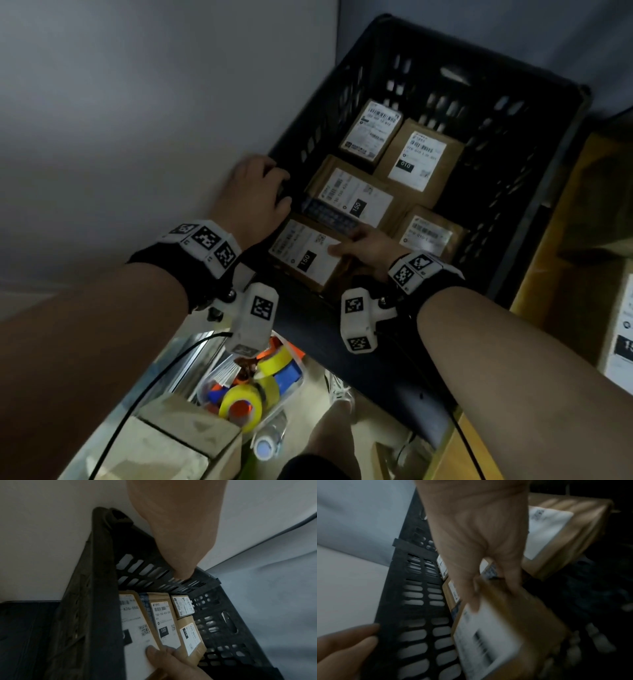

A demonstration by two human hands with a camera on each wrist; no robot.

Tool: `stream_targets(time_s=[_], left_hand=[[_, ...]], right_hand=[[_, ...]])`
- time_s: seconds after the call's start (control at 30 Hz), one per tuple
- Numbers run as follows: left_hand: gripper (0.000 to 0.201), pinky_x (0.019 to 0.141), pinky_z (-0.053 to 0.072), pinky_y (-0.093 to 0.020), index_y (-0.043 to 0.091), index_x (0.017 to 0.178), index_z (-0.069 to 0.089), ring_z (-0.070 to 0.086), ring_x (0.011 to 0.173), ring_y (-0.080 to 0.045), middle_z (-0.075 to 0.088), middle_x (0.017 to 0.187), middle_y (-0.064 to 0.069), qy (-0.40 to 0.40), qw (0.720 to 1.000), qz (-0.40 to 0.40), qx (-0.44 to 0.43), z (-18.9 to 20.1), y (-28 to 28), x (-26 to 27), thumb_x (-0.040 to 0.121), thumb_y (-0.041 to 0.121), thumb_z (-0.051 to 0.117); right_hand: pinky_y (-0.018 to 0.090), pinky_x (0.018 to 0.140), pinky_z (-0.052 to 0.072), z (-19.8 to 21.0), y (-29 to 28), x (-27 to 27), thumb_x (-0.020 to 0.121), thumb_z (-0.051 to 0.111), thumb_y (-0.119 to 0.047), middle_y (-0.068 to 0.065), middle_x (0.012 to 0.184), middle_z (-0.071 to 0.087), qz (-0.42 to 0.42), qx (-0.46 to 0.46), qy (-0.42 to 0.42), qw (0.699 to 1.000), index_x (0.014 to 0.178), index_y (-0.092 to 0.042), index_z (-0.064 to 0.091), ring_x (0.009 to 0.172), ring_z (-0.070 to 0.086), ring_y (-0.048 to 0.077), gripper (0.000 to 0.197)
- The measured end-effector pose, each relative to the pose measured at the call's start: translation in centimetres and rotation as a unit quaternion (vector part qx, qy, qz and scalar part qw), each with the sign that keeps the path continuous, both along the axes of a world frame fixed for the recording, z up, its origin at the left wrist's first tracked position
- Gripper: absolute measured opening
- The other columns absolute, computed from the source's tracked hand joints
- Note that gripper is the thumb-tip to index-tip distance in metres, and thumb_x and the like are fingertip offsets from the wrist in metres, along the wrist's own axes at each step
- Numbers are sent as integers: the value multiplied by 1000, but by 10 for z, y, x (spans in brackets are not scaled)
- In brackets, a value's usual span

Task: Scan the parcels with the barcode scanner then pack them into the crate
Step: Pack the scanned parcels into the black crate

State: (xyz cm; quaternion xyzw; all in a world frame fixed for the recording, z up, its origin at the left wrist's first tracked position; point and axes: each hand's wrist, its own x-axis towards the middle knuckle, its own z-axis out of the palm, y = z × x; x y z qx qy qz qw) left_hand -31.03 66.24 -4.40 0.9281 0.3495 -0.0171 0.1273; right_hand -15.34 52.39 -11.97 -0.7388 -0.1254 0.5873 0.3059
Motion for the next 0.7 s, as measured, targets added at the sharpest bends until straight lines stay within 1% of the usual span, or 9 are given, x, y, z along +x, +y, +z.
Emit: stream_targets(time_s=[0.07,0.13,0.17,0.23,0.27,0.37,0.53,0.63,0.7], left_hand=[[43,105,32,-42,4,130,55,42,124,-40,48,132,-23,-12,1000,-13,6,1,2,3,91,22,59],[41,103,33,-42,3,128,56,44,121,-40,49,130,-22,-19,1000,-21,7,1,3,8,91,21,59],[40,102,33,-42,4,128,56,44,120,-40,50,129,-21,-20,999,-24,8,1,3,10,91,20,59],[38,100,34,-42,4,125,58,46,117,-40,52,126,-21,-19,999,-31,15,0,4,14,91,20,59],[37,100,34,-43,4,124,59,47,116,-40,54,125,-21,-17,999,-34,20,-2,5,14,91,20,59],[38,99,34,-44,6,122,61,48,115,-40,56,122,-19,-2,999,-32,32,-5,8,18,90,26,55],[49,97,37,-45,6,119,63,50,113,-40,58,119,-18,26,999,-32,19,-2,8,25,84,35,44],[37,97,36,-42,6,122,61,46,117,-38,55,125,-18,27,999,-42,12,12,5,38,91,25,54],[33,97,35,-40,5,122,60,45,117,-37,53,126,-19,15,999,-51,-11,24,2,52,93,21,54]], right_hand=[[51,89,54,-5,-1,1,73,77,-6,15,108,63,-23,4,-62,998,82,-16,54,106,61,34,26],[47,90,54,-6,-3,3,79,70,0,17,105,62,-19,-10,-54,998,80,-12,60,107,61,34,16],[45,91,54,-7,-4,4,81,69,-2,16,109,62,5,-24,-27,999,89,-8,65,106,60,31,11],[42,92,53,-7,-4,6,86,70,-15,12,119,59,61,-62,12,996,118,-5,63,109,56,25,34],[43,95,52,-6,-2,7,87,70,-22,11,124,58,91,-79,16,993,125,-5,58,112,56,26,43],[42,102,46,-6,5,7,93,61,-34,15,135,53,171,-115,17,978,135,-6,47,121,53,31,52],[39,107,40,-3,16,5,97,53,-36,15,144,46,180,-105,16,978,143,-4,41,130,47,31,57],[34,101,41,19,9,12,99,49,-23,18,139,51,98,-53,-54,992,136,1,49,127,50,31,44],[35,89,47,38,-3,23,98,49,-19,24,124,61,39,-4,-92,995,125,9,56,107,60,32,39]])
